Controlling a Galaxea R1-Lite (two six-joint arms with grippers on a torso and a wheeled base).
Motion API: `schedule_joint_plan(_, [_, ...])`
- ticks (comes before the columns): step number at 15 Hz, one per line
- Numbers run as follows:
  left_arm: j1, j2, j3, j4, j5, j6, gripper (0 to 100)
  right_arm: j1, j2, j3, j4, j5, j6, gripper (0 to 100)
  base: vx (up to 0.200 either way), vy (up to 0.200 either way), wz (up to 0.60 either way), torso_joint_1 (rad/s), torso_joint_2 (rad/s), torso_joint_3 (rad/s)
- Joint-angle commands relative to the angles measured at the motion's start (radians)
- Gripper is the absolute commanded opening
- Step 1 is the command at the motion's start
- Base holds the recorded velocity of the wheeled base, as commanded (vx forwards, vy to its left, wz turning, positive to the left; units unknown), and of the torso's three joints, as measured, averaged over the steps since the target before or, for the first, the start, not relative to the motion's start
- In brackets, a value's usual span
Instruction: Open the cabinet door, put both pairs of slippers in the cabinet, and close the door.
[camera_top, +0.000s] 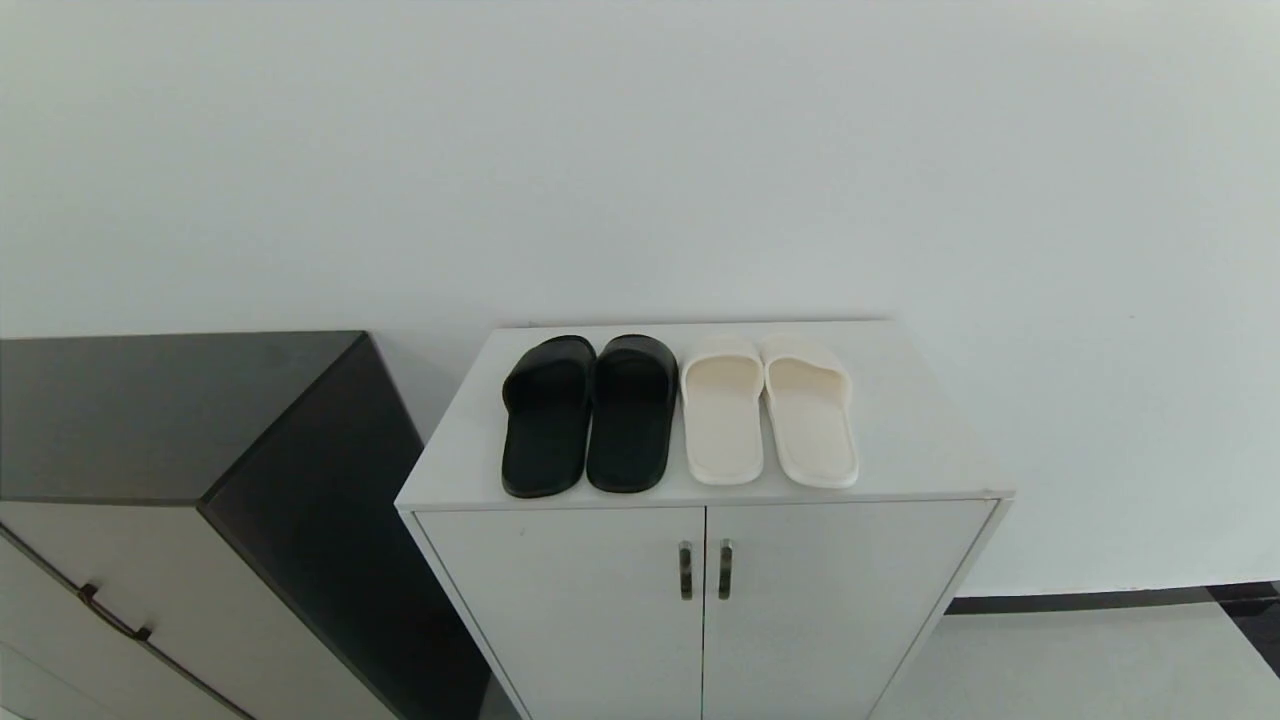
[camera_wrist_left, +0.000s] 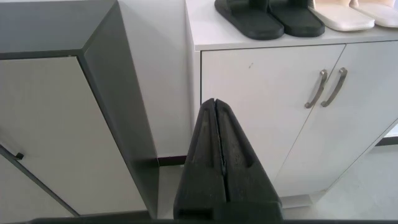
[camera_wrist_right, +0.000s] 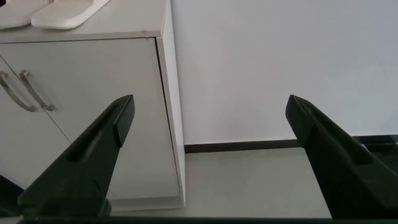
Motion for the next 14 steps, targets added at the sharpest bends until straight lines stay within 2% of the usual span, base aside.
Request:
schedule_joint_plan(1, [0.0,0.001,0.0,0.0,0.0,0.0,0,-0.001,0.001,-0.039,-0.023,-0.003,0.004,100,0.0,0.0,0.0,0.0,0.0,0.0])
schedule_joint_plan(2, [0.0,0.001,0.0,0.0,0.0,0.001,0,0.002,0.038,-0.215,-0.018,0.0,0.047,100,0.0,0.0,0.0,0.0,0.0,0.0])
schedule_joint_plan(3, [0.0,0.001,0.0,0.0,0.0,0.001,0,0.02,0.103,-0.367,0.084,0.011,0.096,100,0.0,0.0,0.0,0.0,0.0,0.0])
schedule_joint_plan(4, [0.0,0.001,0.0,0.0,0.0,0.001,0,0.047,0.155,-0.444,0.209,0.054,0.096,100,0.0,0.0,0.0,0.0,0.0,0.0])
schedule_joint_plan(5, [0.0,0.001,0.0,0.0,0.0,0.003,0,0.074,0.231,-0.467,0.305,0.118,0.096,100,0.0,0.0,0.0,0.0,0.0,0.0])
schedule_joint_plan(6, [0.0,0.001,0.0,0.0,0.0,0.001,0,0.082,0.29,-0.462,0.295,0.149,0.096,100,0.0,0.0,0.0,0.0,0.0,0.0])
schedule_joint_plan(9, [0.0,0.001,0.0,0.0,0.0,0.001,0,0.108,0.613,-0.467,0.081,0.201,0.102,100,0.0,0.0,0.0,0.0,0.0,0.0])
schedule_joint_plan(12, [0.0,0.001,0.0,0.0,0.002,0.0,0,0.3,0.856,-0.548,-0.038,0.16,0.155,100,0.0,0.0,0.0,0.0,0.0,0.0])
schedule_joint_plan(14, [0.0,0.001,0.0,0.0,0.0,0.0,0,0.556,1.023,-0.671,-0.051,-0.02,0.265,100,0.0,0.0,0.0,0.0,0.0,0.0])
